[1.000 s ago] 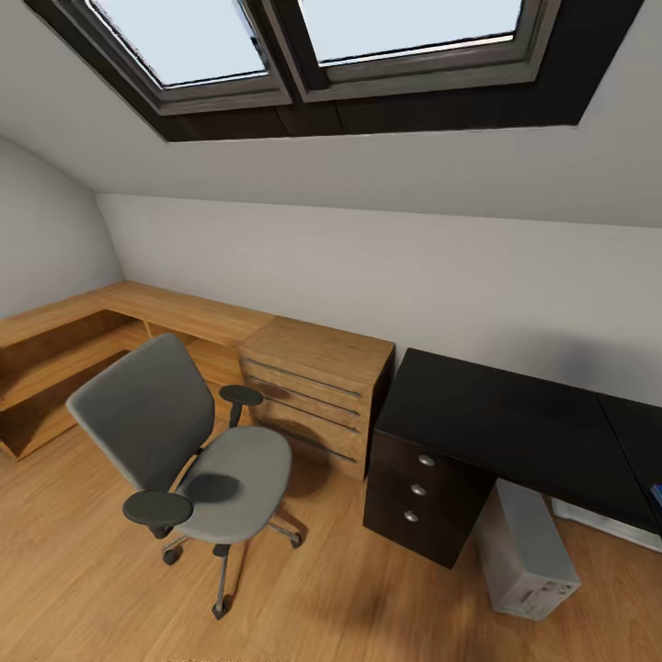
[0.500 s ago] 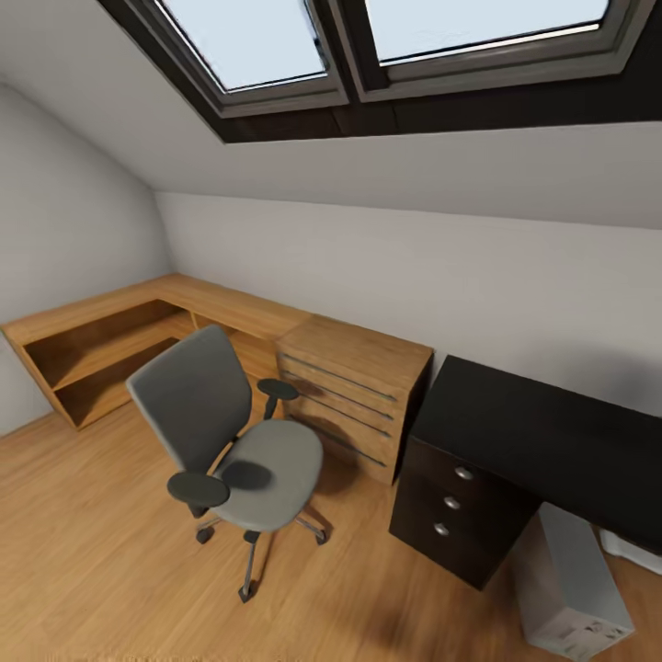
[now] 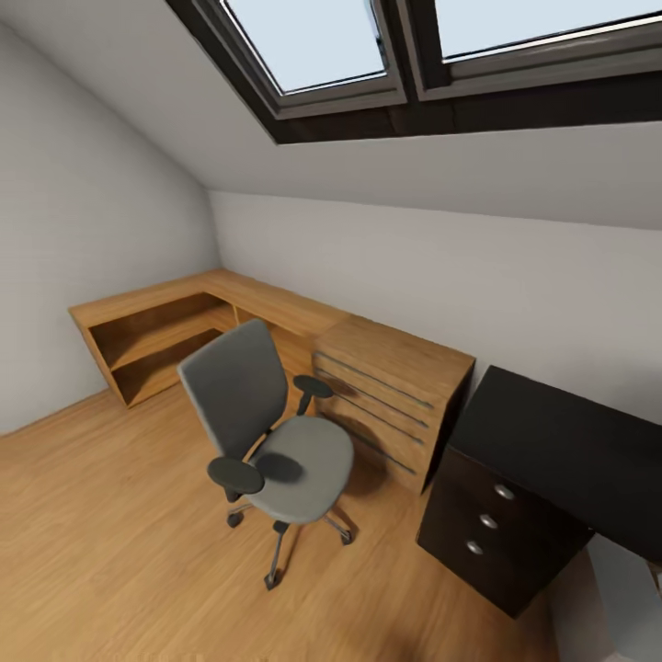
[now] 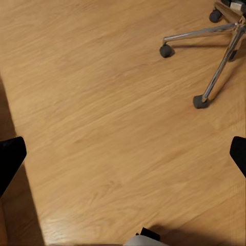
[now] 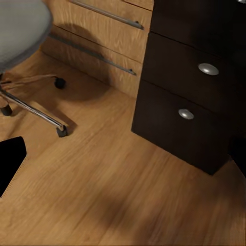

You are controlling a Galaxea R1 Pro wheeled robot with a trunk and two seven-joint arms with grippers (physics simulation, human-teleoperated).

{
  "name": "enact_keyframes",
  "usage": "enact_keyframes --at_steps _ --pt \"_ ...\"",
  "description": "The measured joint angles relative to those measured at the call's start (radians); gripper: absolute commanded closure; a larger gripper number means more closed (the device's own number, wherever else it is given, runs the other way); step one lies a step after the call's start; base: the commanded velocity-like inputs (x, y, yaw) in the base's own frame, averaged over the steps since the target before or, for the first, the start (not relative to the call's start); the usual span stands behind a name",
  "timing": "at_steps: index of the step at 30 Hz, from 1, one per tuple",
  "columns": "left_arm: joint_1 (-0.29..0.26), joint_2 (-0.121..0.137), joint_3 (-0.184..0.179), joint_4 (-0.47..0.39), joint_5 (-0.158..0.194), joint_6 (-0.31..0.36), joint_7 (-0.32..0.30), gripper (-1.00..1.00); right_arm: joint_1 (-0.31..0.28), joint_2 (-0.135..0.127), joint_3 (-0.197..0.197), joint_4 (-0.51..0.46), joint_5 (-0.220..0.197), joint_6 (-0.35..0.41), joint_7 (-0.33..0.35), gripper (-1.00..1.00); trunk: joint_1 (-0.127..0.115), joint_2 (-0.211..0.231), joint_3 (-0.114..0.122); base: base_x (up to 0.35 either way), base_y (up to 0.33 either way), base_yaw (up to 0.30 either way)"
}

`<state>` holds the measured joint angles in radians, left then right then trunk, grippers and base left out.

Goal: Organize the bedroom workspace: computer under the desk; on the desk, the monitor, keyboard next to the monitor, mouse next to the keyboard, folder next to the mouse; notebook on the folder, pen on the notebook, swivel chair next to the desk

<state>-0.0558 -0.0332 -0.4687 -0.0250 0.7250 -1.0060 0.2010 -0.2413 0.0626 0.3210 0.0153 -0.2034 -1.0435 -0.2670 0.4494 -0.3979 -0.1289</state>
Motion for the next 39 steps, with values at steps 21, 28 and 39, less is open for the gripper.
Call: enact_keyframes --at_steps 21,28,39 --pt "0.000 0.000 -0.001 0.000 -0.001 0.011 -0.004 -1.00 0.000 0.000 0.000 0.000 0.000 0.000 0.000 -1.00 0.000 0.000 0.000 -0.136 0.000 0.279" --pt "0.000 0.002 0.002 -0.001 -0.001 0.079 -0.001 -1.00 0.000 0.000 0.000 0.000 0.000 0.000 0.000 -1.00 0.000 0.000 0.000 -0.006 0.000 0.281" --pt "0.000 0.005 0.005 -0.003 -0.002 0.258 -0.004 -1.00 0.000 0.001 0.001 0.000 0.001 0.000 0.000 -1.00 0.000 0.000 0.000 -0.001 0.000 0.282"
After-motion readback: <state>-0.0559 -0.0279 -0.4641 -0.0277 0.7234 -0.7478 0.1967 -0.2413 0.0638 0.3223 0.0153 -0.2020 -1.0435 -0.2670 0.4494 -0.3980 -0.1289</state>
